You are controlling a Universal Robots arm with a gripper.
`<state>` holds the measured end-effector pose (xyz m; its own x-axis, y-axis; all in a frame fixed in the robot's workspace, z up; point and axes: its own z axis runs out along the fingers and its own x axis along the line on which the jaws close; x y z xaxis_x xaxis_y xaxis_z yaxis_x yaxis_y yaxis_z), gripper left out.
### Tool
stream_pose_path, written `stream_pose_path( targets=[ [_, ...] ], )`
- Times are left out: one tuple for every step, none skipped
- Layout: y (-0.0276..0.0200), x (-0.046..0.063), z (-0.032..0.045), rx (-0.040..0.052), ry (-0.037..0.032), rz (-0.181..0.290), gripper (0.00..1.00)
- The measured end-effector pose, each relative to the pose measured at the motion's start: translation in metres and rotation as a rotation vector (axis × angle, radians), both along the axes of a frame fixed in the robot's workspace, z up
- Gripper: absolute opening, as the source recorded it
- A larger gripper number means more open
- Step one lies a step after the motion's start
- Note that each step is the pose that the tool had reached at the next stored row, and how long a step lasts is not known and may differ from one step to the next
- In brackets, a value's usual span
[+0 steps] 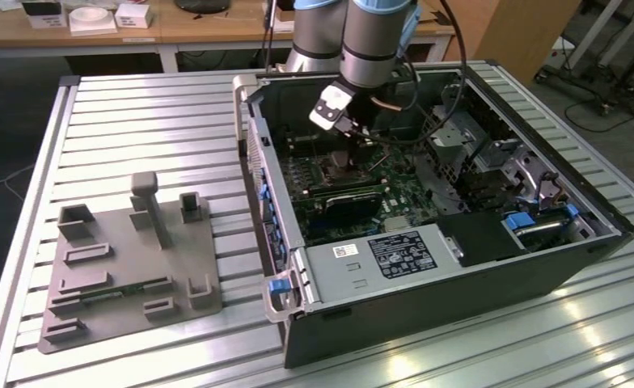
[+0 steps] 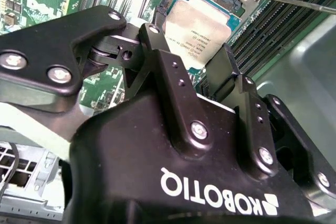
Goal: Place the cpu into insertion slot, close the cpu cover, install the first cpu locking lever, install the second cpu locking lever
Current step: 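Place the cpu into insertion slot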
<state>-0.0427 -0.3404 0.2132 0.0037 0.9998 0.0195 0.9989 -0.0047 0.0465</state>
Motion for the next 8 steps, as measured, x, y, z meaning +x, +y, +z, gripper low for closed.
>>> stream_pose_path(
  targets=[
    [0.0,0.0,-0.001,0.0,0.0008,0.0,0.54],
    [0.0,0.0,-0.0021,-0.0001,0.0018,0.0,0.54],
    [0.0,0.0,-0.0032,-0.0001,0.0026,0.0,0.54],
    [0.0,0.0,-0.0043,0.0,0.0035,0.0,0.54],
    [0.0,0.0,-0.0053,0.0,0.0042,0.0,0.54],
    [0.0,0.0,-0.0062,-0.0001,0.0048,0.0,0.54],
    [0.0,0.0,-0.0073,-0.0002,0.0057,0.0,0.54],
    [0.0,0.0,-0.0082,-0.0002,0.0063,0.0,0.54]
  ],
)
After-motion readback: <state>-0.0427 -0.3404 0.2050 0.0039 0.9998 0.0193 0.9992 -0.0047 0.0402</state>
